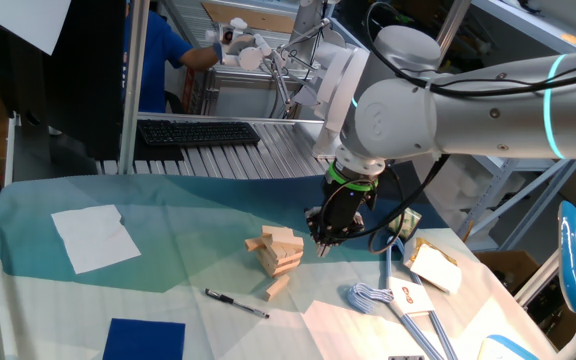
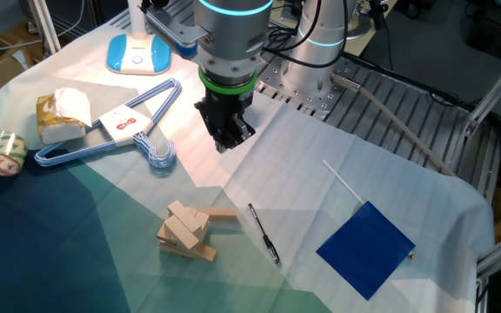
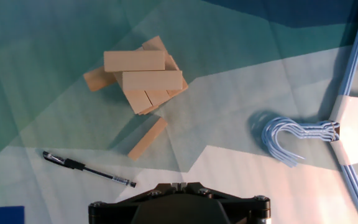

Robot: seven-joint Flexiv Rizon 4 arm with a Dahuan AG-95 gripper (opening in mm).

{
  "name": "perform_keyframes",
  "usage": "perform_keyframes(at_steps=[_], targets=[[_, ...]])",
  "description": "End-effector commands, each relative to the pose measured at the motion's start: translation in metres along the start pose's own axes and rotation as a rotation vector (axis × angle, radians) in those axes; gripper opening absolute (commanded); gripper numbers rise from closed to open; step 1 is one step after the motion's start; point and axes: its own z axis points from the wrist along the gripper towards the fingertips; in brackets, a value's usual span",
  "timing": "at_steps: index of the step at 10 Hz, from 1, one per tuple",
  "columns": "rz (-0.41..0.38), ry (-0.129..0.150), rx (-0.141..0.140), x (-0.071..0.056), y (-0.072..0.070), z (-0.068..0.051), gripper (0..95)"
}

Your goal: Play Jenga

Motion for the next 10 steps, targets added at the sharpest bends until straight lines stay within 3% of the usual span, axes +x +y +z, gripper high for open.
perform_keyframes(at_steps=[1,3,6,7,9,10], targets=[[-0.012,0.000,0.000,0.000,0.000,0.000,0.0],[-0.080,0.010,0.002,0.001,-0.001,-0.001,0.0],[-0.169,0.073,0.011,0.002,-0.002,-0.005,0.0],[-0.129,0.076,0.003,0.002,-0.001,-0.005,0.0],[0.006,0.110,-0.047,0.001,0.002,-0.008,0.0],[0.053,0.116,-0.058,-0.001,0.004,-0.011,0.0]])
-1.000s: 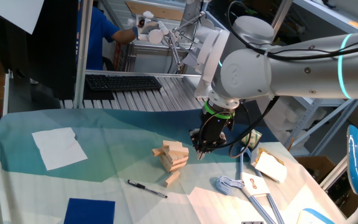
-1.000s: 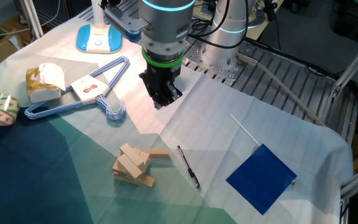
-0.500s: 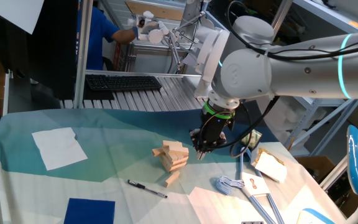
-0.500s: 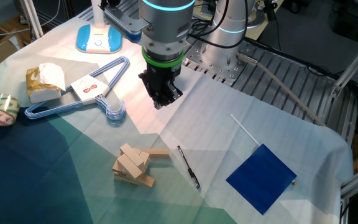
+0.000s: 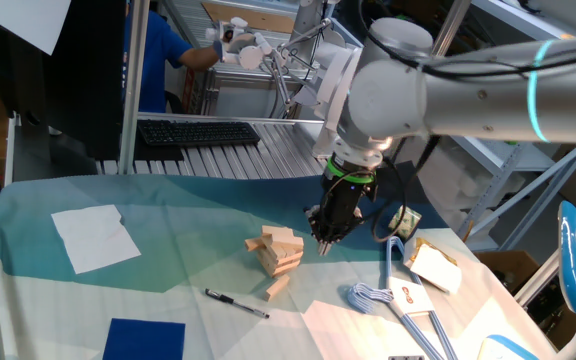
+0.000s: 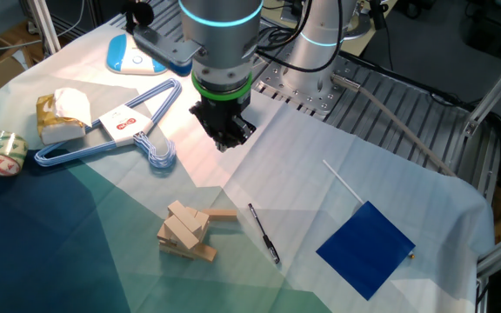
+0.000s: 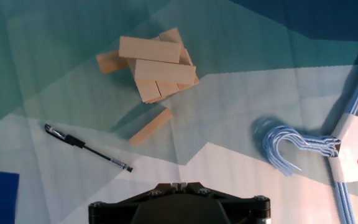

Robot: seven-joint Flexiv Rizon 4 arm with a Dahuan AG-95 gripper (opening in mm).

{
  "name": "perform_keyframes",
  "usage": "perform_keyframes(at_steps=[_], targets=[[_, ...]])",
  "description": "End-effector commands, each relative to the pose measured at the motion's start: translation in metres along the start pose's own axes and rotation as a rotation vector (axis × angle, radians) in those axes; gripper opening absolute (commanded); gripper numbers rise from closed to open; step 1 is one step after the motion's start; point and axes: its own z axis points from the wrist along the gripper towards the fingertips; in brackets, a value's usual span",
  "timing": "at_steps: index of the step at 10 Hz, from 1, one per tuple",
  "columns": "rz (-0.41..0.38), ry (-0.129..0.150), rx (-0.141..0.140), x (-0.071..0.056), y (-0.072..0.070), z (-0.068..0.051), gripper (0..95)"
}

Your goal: Play Jenga

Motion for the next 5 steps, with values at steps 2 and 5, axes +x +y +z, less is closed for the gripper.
perform_keyframes(at_steps=[2,5], targets=[[0.300,0.006,-0.078,-0.0032,0.0061,-0.0092,0.0],[0.410,-0.003,-0.081,-0.0061,0.0089,-0.0124,0.0]])
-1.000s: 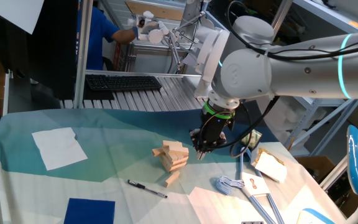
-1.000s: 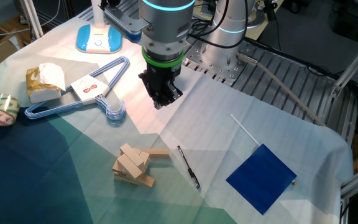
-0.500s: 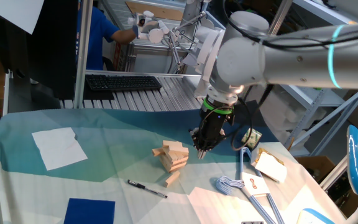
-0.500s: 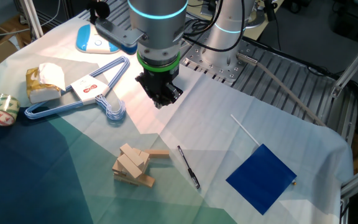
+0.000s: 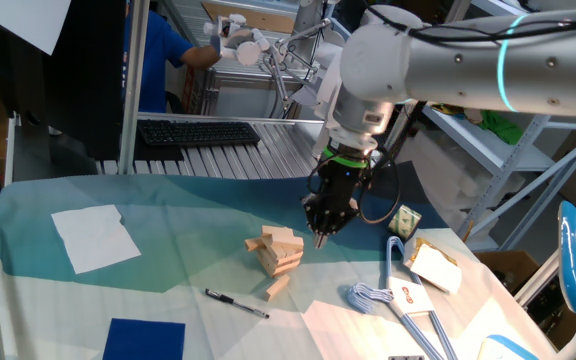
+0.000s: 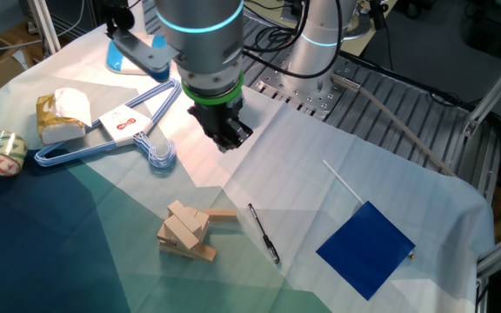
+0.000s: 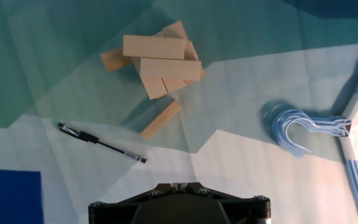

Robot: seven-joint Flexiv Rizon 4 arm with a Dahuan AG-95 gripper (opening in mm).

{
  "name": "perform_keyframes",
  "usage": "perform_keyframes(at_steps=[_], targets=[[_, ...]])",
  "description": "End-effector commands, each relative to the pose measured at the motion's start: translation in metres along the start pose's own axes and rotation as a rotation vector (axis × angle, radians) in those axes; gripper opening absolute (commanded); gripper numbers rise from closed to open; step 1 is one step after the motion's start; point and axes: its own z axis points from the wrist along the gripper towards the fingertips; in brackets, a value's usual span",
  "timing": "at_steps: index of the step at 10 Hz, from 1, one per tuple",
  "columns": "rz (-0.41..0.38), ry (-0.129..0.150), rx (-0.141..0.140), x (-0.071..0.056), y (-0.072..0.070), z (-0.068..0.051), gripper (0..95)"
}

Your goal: Play Jenga

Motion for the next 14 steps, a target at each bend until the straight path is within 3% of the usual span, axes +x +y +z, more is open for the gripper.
perform_keyframes(at_steps=[1,5,10,14], targets=[[0.288,-0.088,-0.045,0.000,0.002,-0.002,0.0],[0.457,-0.136,-0.076,-0.002,0.005,0.003,0.0],[0.687,-0.150,-0.105,-0.006,0.018,0.007,0.0],[0.801,-0.160,-0.108,-0.006,0.019,0.006,0.0]])
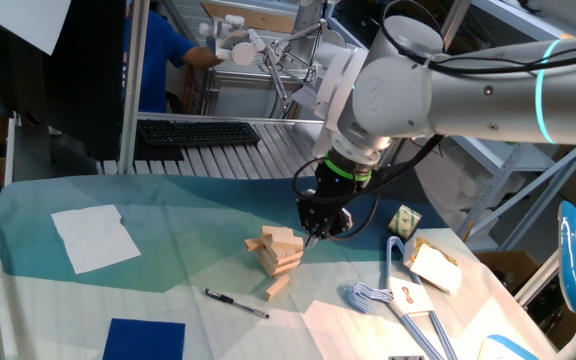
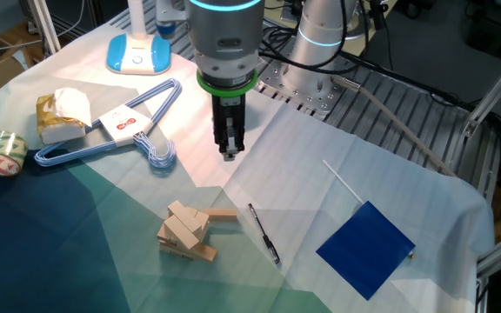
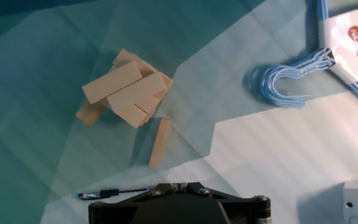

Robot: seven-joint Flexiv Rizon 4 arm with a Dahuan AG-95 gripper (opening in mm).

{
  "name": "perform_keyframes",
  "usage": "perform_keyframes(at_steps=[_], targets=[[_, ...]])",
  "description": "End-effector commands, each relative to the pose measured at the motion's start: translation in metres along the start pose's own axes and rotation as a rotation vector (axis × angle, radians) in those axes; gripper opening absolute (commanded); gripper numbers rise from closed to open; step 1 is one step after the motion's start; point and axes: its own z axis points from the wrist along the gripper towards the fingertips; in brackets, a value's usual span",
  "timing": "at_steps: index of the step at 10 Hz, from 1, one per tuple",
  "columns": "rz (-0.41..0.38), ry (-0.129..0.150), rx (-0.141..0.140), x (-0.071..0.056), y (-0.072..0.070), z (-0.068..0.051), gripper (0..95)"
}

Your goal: Play Jenga

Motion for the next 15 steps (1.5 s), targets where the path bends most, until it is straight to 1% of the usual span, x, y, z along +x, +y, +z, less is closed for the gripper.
perform_keyframes(at_steps=[1,2,3,4,5,6,7,10,12,13,14,15], targets=[[0.089,-0.020,-0.011,0.000,0.001,0.000,0.0],[0.131,-0.021,-0.017,0.000,0.001,0.000,0.0],[0.167,-0.008,-0.023,-0.001,0.002,0.000,0.0],[0.185,-0.007,-0.023,-0.003,0.006,0.000,0.0],[0.199,-0.016,-0.019,-0.004,0.013,-0.001,0.0],[0.201,-0.021,-0.015,-0.005,0.019,-0.004,0.0],[0.210,-0.017,-0.012,-0.005,0.024,-0.005,0.0],[0.233,-0.013,-0.007,-0.008,0.043,-0.003,0.0],[0.247,-0.015,-0.006,-0.010,0.054,-0.002,0.0],[0.248,-0.021,-0.004,-0.013,0.060,-0.001,0.0],[0.249,-0.020,-0.003,-0.014,0.063,-0.001,0.0],[0.253,-0.018,0.000,-0.021,0.071,-0.001,0.0]])
